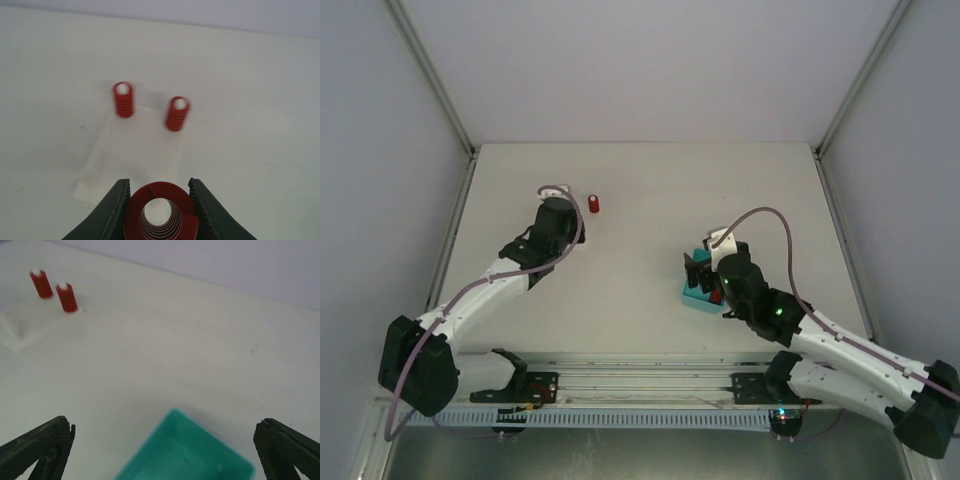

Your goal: Install the large spring

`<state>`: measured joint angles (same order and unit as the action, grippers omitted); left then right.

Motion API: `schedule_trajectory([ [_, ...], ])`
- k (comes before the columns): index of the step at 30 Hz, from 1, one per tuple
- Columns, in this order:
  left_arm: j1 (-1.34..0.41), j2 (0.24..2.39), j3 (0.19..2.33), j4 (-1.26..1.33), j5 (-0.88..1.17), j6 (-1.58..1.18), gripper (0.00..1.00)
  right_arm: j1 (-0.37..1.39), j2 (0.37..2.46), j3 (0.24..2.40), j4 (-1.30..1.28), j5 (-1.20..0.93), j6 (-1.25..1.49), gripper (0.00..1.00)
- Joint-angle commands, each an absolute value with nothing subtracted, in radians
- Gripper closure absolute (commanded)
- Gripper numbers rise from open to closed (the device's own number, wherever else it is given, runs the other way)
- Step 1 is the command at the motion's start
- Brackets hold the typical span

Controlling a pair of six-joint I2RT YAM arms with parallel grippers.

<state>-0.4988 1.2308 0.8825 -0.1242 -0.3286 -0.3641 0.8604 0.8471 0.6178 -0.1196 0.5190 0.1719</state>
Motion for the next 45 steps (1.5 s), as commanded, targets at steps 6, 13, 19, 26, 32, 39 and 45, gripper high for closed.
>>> schedule_trajectory([
  [6,-0.386,1.225,0.815,-0.063,-0.536,-0.474,1.0,0.85,0.887,0.587,-0.087,0.537,0.179,0.01],
  [13,-0.363,1.307,0.804,-0.052,-0.538,-0.557,1.0,0.849,0.893,0.592,-0.098,0.522,0.19,0.01],
  [19,-0.356,1.376,0.833,-0.033,-0.524,-0.577,1.0,0.848,0.895,0.593,-0.098,0.495,0.19,0.01],
  [26,-0.336,1.44,0.874,-0.043,-0.539,-0.578,1.0,0.844,0.9,0.595,-0.102,0.492,0.187,0.01],
  [32,-0.318,1.459,0.888,-0.02,-0.492,-0.56,1.0,0.842,0.903,0.598,-0.103,0.48,0.184,0.01],
  [39,-0.314,1.477,0.933,-0.031,-0.469,-0.542,1.0,0.841,0.935,0.603,-0.103,0.477,0.183,0.01],
  [45,-0.313,1.494,0.962,-0.051,-0.449,-0.531,1.0,0.838,0.949,0.605,-0.103,0.475,0.183,0.01],
])
